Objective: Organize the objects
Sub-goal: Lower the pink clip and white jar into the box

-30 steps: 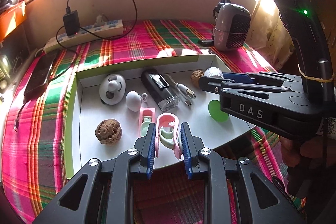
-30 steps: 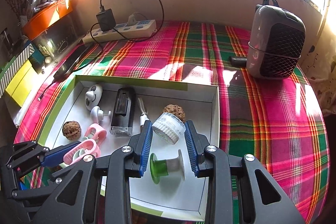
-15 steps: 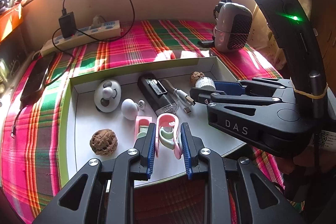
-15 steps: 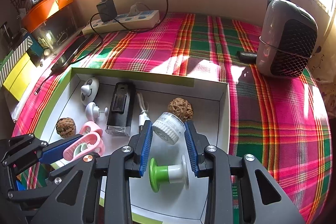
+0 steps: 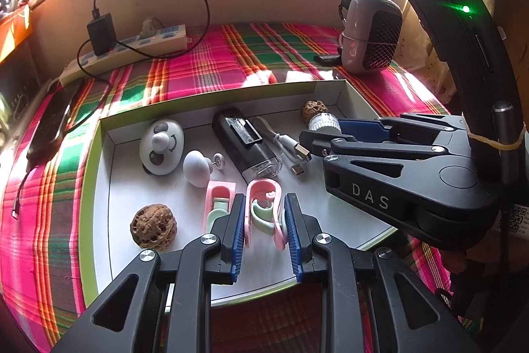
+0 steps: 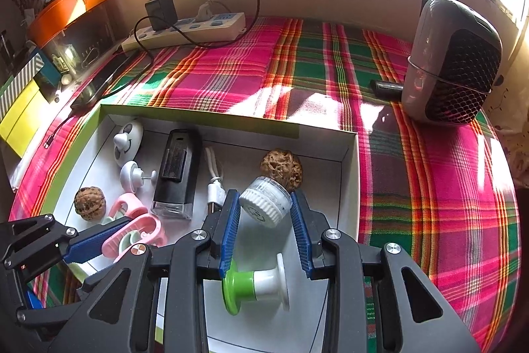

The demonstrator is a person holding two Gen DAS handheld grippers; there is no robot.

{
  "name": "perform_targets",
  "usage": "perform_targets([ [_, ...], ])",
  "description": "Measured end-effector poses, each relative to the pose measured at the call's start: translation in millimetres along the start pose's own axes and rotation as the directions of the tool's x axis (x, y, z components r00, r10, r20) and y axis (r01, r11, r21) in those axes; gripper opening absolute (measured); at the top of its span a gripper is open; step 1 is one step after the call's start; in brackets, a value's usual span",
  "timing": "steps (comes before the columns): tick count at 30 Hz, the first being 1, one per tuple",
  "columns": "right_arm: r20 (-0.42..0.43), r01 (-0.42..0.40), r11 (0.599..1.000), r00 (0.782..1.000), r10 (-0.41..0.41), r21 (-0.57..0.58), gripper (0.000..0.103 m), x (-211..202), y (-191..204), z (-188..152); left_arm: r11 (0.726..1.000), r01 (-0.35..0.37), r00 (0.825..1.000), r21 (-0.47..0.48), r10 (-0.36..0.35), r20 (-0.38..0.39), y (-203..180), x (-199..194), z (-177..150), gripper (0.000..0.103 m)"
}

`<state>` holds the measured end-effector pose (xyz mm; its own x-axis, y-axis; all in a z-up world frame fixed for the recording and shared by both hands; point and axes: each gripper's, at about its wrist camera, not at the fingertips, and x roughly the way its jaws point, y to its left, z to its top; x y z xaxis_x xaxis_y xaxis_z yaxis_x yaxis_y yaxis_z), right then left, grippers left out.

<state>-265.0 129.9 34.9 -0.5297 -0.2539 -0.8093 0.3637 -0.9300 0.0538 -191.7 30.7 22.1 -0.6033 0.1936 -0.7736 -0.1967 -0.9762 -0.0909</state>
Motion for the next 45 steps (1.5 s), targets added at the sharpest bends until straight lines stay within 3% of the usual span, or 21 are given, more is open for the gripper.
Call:
perform_targets([
  [38, 0.005, 0.020, 1.000, 1.000, -0.020, 0.016, 0.033, -1.4, 0.4, -2.2, 1.000, -0.010, 1.000, 0.021, 0.010, -0.005, -5.6, 0.8, -2.9, 0.024],
  [45, 0.006, 0.019, 1.000, 1.000, -0.019, 0.014, 0.038, -1.7, 1.6, -1.7, 1.000, -0.009, 1.000, 0.021, 0.009, -0.005, -5.3, 0.4, -3.1, 0.025],
])
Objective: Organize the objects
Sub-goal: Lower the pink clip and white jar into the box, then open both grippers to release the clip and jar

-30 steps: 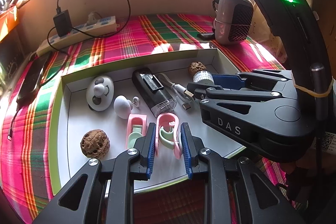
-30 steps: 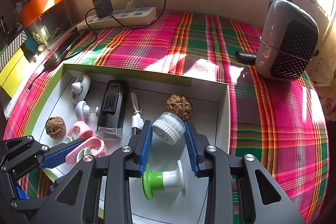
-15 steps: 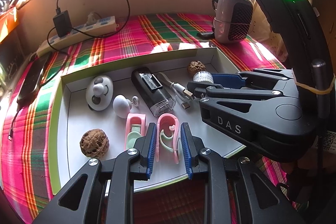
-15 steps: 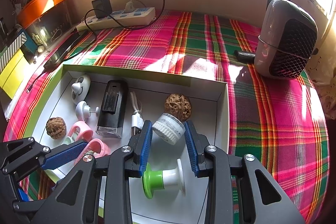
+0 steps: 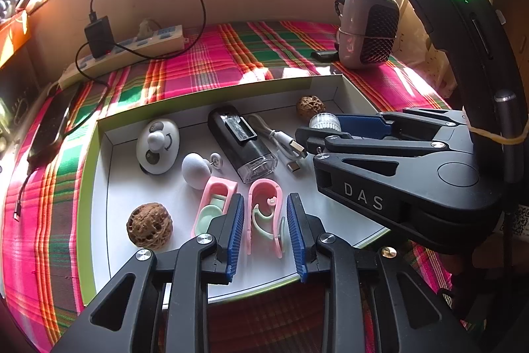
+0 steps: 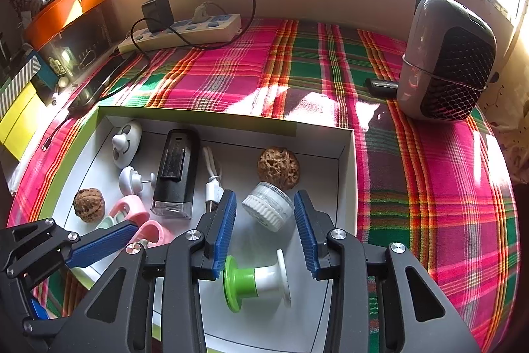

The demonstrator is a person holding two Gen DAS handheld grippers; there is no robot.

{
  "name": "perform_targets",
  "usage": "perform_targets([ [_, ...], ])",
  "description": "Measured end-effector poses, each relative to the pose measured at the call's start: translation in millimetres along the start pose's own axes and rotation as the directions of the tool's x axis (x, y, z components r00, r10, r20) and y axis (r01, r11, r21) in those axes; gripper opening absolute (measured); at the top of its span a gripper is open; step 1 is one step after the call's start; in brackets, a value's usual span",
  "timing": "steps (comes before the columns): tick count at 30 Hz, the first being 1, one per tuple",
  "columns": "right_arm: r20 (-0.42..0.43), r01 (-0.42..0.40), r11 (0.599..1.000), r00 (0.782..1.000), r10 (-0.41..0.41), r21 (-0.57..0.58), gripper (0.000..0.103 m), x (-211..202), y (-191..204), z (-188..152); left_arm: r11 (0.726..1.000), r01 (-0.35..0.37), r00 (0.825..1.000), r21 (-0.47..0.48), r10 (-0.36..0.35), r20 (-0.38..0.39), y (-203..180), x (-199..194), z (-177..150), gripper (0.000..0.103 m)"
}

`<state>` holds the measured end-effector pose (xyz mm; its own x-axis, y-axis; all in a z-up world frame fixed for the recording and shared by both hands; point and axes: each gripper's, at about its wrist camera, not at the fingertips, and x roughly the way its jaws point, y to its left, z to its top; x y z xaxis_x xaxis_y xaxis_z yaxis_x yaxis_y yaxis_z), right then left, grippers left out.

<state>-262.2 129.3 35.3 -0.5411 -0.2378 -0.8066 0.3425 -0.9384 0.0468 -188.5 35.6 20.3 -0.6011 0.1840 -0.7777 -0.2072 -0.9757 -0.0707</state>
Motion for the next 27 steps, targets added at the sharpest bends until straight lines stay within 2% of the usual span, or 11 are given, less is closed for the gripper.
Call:
perform_targets([
  [27, 0.024, 0.002, 1.000, 1.000, -0.003, 0.003, 0.041, -13, 3, -5, 1.000, -0.019, 1.000, -0.014, 0.019, 0.012, 3, -8, -3, 0.027],
])
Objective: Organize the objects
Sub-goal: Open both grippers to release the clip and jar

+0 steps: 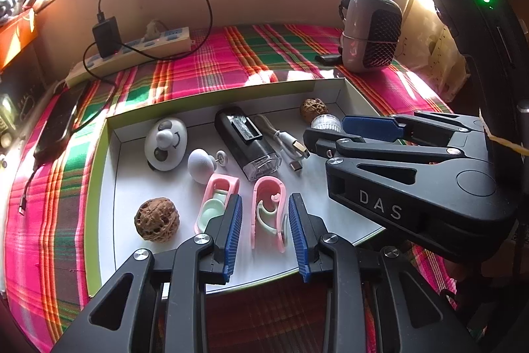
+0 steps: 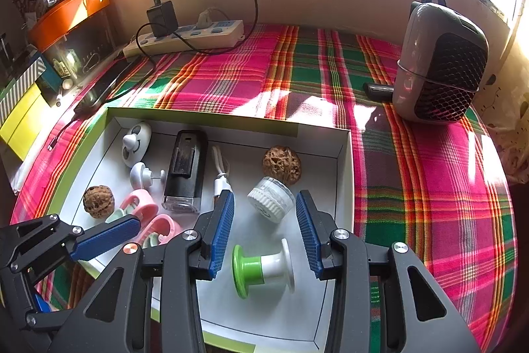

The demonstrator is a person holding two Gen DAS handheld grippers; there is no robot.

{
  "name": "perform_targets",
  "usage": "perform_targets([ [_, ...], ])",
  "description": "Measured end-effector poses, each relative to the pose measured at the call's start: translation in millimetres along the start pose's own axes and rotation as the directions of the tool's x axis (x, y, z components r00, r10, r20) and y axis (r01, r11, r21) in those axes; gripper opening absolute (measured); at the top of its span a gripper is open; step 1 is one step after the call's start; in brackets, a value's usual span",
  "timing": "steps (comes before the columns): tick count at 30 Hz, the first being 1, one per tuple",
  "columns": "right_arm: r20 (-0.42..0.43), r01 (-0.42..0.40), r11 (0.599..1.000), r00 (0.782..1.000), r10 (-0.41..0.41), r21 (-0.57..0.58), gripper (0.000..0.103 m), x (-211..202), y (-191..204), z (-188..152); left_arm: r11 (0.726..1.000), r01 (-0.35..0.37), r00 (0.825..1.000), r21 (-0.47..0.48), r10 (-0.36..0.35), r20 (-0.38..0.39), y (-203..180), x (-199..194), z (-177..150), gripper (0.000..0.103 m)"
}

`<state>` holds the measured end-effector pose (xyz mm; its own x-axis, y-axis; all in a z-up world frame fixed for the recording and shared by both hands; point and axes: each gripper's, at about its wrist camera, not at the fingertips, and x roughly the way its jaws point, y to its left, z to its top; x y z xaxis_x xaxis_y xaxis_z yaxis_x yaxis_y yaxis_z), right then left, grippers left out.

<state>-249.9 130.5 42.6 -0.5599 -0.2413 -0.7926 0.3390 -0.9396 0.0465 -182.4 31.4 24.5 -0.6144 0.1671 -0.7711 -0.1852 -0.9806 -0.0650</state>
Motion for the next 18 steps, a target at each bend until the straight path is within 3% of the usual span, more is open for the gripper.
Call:
perform_targets([
  [18, 0.074, 0.006, 0.999, 0.997, -0.009, 0.036, 0.041, -44, 5, -19, 0.999, -0.020, 0.998, -0.029, 0.021, 0.063, 2, -33, -10, 0.027],
])
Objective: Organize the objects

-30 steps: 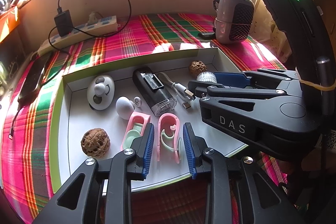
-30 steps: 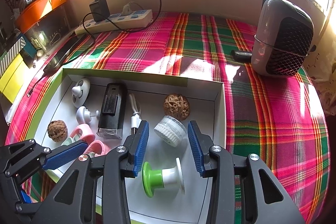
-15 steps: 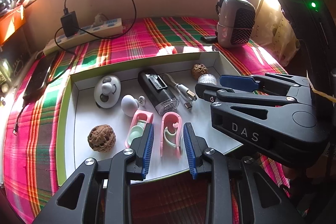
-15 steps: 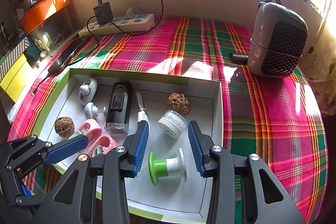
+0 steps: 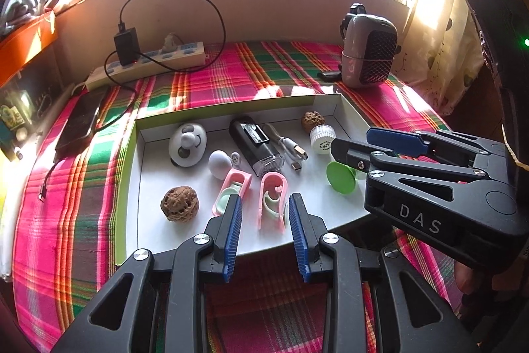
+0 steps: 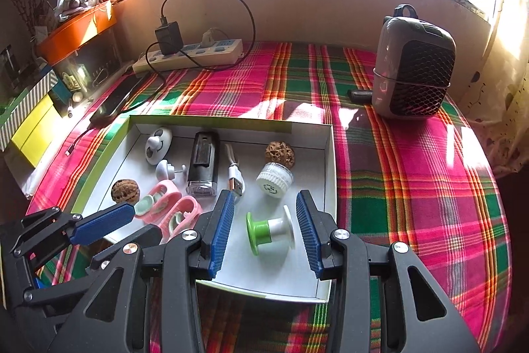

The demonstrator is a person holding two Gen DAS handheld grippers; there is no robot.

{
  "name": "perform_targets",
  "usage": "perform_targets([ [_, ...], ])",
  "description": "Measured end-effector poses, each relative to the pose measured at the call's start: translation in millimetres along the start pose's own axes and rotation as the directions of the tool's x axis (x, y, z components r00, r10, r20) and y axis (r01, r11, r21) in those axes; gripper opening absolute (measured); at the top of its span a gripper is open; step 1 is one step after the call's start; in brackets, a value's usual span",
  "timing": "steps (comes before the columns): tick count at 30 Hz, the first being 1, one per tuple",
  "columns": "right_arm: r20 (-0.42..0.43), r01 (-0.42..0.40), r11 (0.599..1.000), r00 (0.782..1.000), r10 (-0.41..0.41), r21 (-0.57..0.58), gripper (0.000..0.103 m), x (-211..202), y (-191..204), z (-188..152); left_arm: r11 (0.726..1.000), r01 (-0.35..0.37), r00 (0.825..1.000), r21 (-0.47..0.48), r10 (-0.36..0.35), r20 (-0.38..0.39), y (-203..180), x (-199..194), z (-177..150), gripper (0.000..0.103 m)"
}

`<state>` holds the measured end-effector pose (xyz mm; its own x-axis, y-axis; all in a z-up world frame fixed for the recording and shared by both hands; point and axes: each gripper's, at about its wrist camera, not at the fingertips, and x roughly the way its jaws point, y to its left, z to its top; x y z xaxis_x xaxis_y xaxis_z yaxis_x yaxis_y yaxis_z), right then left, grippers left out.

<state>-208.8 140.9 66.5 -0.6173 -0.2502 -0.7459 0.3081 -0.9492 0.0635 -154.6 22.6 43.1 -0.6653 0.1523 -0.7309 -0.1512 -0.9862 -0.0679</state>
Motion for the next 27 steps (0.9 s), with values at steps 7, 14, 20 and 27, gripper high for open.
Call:
perform_targets([
  [7, 0.052, 0.006, 1.000, 0.999, -0.006, 0.013, 0.041, -30, 5, -14, 1.000, -0.004, 1.000, -0.021, 0.005, 0.016, 2, -17, -8, 0.027],
  [14, 0.062, 0.026, 1.000, 0.998, -0.026, 0.007, 0.041, -50, 11, -35, 0.998, -0.043, 0.999, -0.041, 0.044, 0.031, 3, -34, -21, 0.027],
  [20, 0.043, 0.028, 1.000, 0.999, -0.028, 0.003, 0.041, -56, 14, -53, 0.997, -0.060, 0.998, -0.053, 0.061, 0.027, 3, -44, -37, 0.028],
  [27, 0.017, 0.026, 1.000, 1.000, -0.025, -0.016, 0.041, -57, 18, -74, 0.993, -0.102, 0.995, -0.054, 0.103, 0.012, 4, -50, -58, 0.028],
])
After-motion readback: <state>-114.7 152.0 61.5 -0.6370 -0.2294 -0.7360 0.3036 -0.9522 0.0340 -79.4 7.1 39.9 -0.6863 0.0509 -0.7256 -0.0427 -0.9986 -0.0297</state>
